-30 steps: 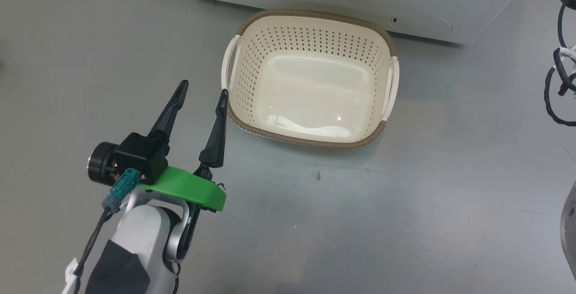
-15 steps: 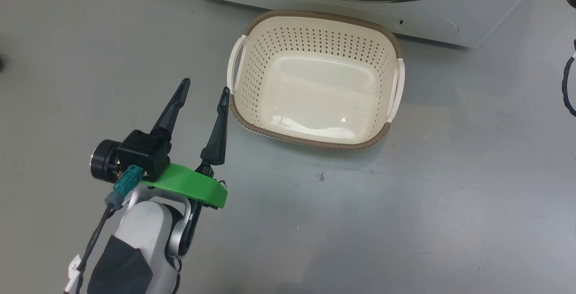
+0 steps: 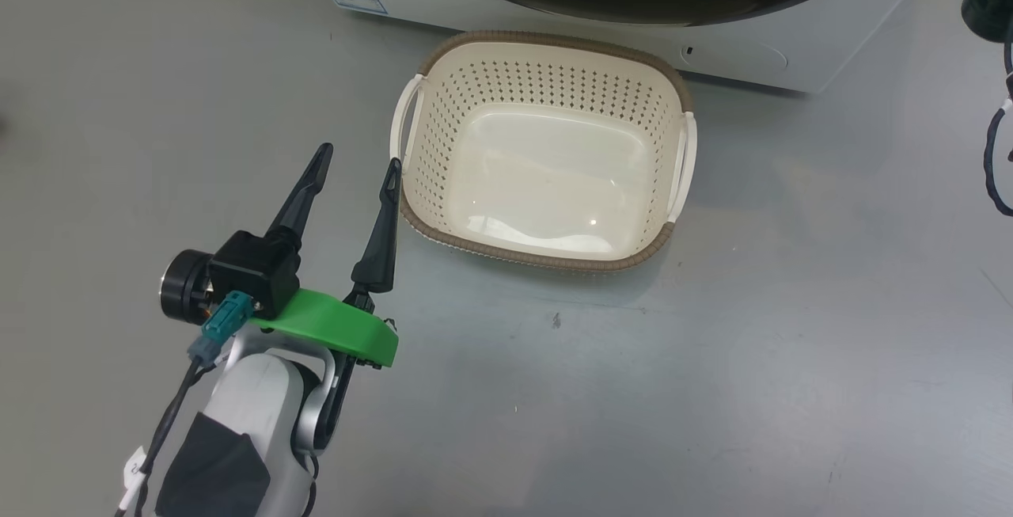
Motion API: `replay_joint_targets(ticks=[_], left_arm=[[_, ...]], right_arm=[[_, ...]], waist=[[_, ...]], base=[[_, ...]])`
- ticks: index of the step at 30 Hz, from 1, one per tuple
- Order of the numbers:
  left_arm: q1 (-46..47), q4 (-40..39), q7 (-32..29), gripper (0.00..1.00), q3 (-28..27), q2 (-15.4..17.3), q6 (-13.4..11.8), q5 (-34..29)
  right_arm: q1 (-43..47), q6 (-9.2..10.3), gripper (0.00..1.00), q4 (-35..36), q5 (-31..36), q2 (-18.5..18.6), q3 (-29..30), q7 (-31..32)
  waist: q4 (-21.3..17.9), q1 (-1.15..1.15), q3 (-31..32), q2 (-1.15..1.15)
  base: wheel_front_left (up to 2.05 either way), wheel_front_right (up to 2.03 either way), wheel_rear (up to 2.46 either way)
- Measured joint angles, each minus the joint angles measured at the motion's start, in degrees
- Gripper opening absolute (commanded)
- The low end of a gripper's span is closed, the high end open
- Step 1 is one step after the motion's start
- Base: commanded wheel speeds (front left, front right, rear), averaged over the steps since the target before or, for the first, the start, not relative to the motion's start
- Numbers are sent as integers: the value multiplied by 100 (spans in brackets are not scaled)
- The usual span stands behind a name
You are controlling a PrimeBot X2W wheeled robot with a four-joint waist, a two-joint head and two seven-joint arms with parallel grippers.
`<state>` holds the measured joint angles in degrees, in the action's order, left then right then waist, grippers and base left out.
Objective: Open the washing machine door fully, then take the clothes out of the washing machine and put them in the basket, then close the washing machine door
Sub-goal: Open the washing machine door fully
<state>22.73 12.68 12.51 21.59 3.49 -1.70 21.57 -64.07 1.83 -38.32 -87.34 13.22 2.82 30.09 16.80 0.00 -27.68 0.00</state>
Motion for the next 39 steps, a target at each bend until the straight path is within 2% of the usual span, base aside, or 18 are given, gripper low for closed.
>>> replay_joint_targets(ticks=[7,16,20,39], left_arm=[[0,89,18,100,8,3,24,0],[-8,199,52,100,-27,7,23,0],[-21,268,66,100,-56,30,22,0],[-486,547,68,100,-69,107,-10,0]], right_arm=[[71,-86,0,-112,-134,-37,-27,297],[347,-297,0,-269,-326,-129,-62,654],[489,-425,0,-330,-390,-272,-132,835],[1462,-732,0,-569,-544,-766,-543,1530]], waist=[[-76,0,116,0],[-164,0,336,0],[-224,0,452,0],[-432,0,1217,0]], base=[[0,0,0],[0,0,0],[0,0,0],[0,0,0]])
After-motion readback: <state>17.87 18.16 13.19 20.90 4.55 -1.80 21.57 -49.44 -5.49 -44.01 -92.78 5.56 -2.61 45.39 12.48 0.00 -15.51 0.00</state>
